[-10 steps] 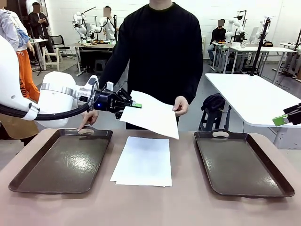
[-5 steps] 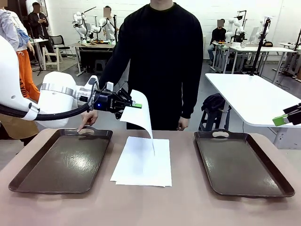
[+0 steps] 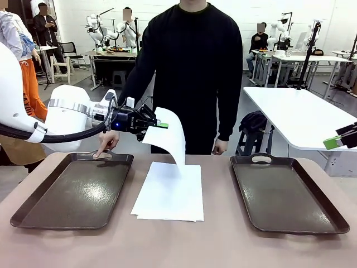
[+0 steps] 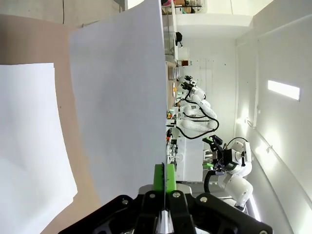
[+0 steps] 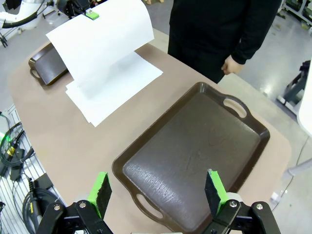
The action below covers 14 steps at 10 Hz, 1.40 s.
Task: Sort the A4 documents.
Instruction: Place the A4 Paper in the designated Handle tray.
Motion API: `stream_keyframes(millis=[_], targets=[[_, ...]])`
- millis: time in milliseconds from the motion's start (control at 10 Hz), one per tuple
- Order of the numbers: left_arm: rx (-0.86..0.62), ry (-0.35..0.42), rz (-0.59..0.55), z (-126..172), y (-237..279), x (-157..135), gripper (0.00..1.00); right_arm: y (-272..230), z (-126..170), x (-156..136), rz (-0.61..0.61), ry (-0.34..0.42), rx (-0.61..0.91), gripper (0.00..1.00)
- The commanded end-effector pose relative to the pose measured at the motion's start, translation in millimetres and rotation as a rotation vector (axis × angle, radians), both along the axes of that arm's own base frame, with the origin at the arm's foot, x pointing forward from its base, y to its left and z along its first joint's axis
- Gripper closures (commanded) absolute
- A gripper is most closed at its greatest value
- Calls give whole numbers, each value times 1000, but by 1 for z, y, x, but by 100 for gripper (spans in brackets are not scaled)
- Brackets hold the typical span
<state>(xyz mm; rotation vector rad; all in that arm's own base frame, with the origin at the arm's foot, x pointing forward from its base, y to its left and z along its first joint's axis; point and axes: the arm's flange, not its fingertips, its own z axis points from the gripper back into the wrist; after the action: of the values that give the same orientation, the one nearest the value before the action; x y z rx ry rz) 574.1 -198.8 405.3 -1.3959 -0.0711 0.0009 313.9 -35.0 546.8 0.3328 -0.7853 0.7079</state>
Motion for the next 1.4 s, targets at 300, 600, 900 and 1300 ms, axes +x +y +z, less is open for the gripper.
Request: stream_keyframes(millis=[300,600,900,1300], targets=[[231,-12,-50,20,78,-29,99,1,-1,1,7,2,3,0],[395,24,-90,11,142,-52,99,1,-1,1,7,2,3,0],[370,-6,-128,-16,157,-45,99,1,-1,1,7,2,3,0],[490,29,3,-41,198,-37,99,1,-1,1,7,2,3,0]])
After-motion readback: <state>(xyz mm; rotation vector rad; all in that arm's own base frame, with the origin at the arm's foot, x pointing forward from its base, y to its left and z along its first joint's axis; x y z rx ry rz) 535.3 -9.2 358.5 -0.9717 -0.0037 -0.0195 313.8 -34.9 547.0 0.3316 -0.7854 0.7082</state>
